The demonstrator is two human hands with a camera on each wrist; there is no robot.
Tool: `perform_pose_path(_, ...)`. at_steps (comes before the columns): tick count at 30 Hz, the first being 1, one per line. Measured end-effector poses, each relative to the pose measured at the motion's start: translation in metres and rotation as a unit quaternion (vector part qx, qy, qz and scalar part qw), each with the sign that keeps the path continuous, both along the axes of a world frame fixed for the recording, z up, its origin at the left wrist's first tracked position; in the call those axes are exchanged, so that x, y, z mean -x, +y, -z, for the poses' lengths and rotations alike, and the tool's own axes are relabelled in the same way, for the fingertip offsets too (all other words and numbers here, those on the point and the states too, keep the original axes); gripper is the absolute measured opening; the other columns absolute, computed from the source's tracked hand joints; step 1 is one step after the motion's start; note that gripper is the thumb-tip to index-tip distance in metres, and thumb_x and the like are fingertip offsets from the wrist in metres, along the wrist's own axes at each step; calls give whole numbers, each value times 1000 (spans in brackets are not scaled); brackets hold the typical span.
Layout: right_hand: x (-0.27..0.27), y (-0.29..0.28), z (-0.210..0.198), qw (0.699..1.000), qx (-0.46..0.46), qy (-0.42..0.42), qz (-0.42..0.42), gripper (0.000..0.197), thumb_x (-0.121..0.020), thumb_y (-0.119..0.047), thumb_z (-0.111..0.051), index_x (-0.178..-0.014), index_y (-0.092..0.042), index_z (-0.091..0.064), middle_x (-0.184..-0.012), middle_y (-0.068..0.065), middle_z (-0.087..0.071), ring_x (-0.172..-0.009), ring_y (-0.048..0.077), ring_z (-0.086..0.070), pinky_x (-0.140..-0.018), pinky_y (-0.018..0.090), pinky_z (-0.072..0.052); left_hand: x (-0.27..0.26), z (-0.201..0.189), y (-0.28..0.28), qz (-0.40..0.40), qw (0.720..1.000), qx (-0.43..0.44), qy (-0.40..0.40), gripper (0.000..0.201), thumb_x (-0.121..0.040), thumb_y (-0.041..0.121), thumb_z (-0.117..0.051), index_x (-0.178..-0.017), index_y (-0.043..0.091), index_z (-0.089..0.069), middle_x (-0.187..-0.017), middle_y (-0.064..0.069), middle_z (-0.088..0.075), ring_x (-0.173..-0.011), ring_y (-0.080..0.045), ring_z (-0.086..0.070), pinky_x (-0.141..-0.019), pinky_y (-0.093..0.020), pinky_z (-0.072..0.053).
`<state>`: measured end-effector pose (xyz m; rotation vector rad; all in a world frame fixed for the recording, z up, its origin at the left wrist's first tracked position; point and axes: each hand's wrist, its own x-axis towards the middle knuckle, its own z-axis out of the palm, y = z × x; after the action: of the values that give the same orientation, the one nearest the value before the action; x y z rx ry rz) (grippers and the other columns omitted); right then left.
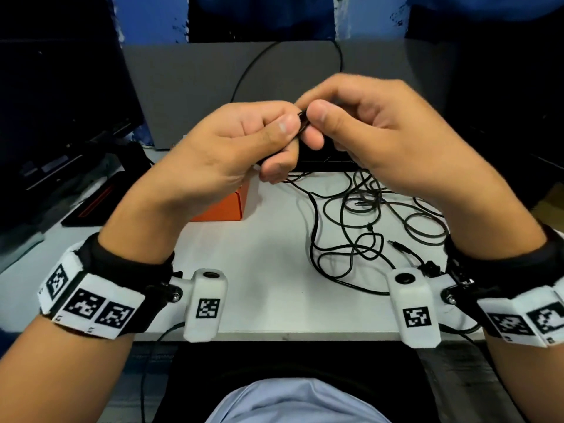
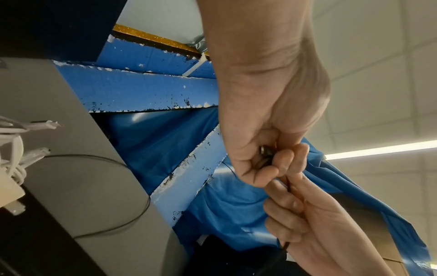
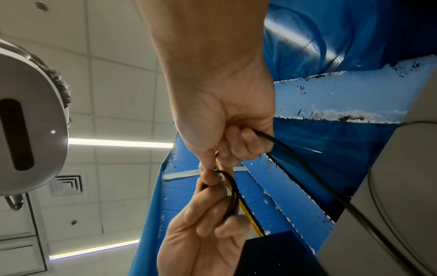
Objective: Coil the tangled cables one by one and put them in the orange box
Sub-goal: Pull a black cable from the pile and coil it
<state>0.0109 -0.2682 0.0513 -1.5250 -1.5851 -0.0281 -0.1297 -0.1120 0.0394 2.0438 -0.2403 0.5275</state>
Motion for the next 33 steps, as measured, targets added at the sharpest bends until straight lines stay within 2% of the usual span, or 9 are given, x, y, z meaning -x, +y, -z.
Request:
perform_pose_path(3,6,5,2,1000,0,4,31,28,-110,-31,-46,-86,-26,-59,-59,-18,-50,-53,2,-46,-55,12,-33,-3,4,-7,42,995,82,-24,28,-109,17,-31,-100,10,-56,-65,6,-49,-64,-15,-49,-72,-32,-43)
perform_pose_path(6,8,5,0,998,-22,-8,59,30,-111,-33,-43,-83,-27,-53,-65,-11,-59,-58,3,-51,-57,14,-34,-10,7,-15,83,982,164,-35,28,-109,14,-25,-99,10,-51,-69,7,-55,-70,-14,-60,-82,-35,-52)
perform_pose_path(15,14,-1,0,999,4,-37,21,32,-112,-28,-43,-83,-18,-55,-59,-23,-51,-57,0,-50,-57,11,-35,3,0,-7,83,985,147,28,36,-108,22,-30,-90,15,-61,-54,10,-36,-58,-15,-40,-79,-38,-42)
perform_pose_path(20,12,8,0,998,-55,25,20,32,-113,-31,-40,-84,-22,-51,-65,-3,-55,-46,10,-49,-41,31,-45,-4,2,-24,83,967,242,-21,28,-109,24,-32,-98,13,-55,-60,11,-49,-68,-11,-55,-94,-46,-40)
perform_pose_path(22,9,9,1,998,-48,36,15,33,-113,-31,-39,-82,-22,-48,-64,1,-54,-48,7,-47,-47,18,-39,-1,0,-18,105,969,226,-3,31,-105,23,-35,-109,9,-62,-62,10,-53,-71,-12,-59,-99,-51,-38)
perform_pose_path(24,9,9,3,999,-28,32,8,35,-113,-28,-39,-81,-14,-48,-58,-12,-45,-50,3,-43,-50,13,-34,5,-3,-9,124,973,195,24,35,-102,23,-38,-112,8,-68,-59,11,-51,-70,-13,-59,-97,-43,-46)
perform_pose_path(27,12,12,4,999,-29,17,1,38,-113,-27,-39,-86,-3,-50,-57,-17,-42,-51,2,-42,-51,12,-33,9,-6,-5,128,974,187,27,29,-104,19,-34,-101,11,-61,-55,14,-48,-65,-11,-55,-85,-28,-52)
perform_pose_path(30,10,11,2,999,-30,43,-10,38,-114,-26,-36,-95,5,-49,-55,-14,-38,-43,5,-39,-45,14,-33,7,-8,-8,135,964,228,-2,31,-107,16,-23,-95,15,-51,-56,13,-49,-67,-10,-55,-90,-30,-51)
perform_pose_path(33,6,9,3,998,44,39,-1,29,-114,-27,-36,-115,-5,-56,-60,1,-40,-40,12,-37,-35,34,-42,8,-12,0,133,936,322,-53,38,-110,14,-19,-97,20,-54,-66,10,-53,-71,-7,-58,-96,-34,-46)
